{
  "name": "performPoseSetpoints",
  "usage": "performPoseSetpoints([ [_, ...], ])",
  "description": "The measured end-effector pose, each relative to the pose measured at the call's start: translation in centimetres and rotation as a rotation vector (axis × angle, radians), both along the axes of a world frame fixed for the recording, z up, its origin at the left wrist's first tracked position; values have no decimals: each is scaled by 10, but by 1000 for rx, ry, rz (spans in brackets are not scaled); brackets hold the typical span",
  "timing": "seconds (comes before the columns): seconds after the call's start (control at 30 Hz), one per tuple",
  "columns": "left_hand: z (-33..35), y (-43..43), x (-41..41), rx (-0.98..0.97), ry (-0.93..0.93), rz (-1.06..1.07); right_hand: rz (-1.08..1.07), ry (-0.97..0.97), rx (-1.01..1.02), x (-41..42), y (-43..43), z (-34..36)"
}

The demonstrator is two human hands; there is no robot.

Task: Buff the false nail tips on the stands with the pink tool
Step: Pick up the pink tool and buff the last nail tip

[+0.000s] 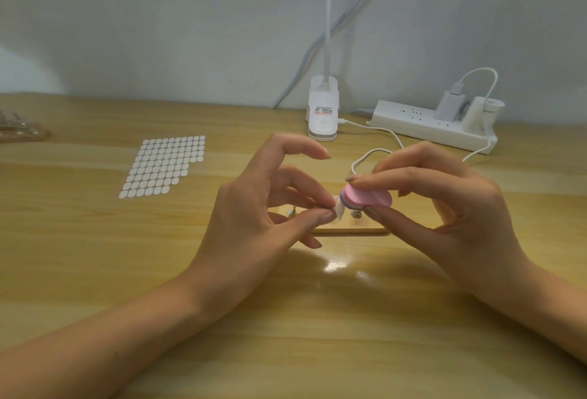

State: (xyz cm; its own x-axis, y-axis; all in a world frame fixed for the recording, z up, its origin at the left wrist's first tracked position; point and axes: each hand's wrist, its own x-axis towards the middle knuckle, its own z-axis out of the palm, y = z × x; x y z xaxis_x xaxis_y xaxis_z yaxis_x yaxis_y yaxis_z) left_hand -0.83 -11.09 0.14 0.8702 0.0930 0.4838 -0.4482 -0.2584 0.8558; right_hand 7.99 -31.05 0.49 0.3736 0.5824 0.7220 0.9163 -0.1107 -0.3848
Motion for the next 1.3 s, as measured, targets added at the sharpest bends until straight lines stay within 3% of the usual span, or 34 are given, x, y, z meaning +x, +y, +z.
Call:
performPoseSetpoints([
  [0.6,1,-1,0,91,-3,24,36,-96,-52,-10,2,4],
  [1.3,2,-2,-2,137,3,88,-9,-47,-34,-5,1,2],
])
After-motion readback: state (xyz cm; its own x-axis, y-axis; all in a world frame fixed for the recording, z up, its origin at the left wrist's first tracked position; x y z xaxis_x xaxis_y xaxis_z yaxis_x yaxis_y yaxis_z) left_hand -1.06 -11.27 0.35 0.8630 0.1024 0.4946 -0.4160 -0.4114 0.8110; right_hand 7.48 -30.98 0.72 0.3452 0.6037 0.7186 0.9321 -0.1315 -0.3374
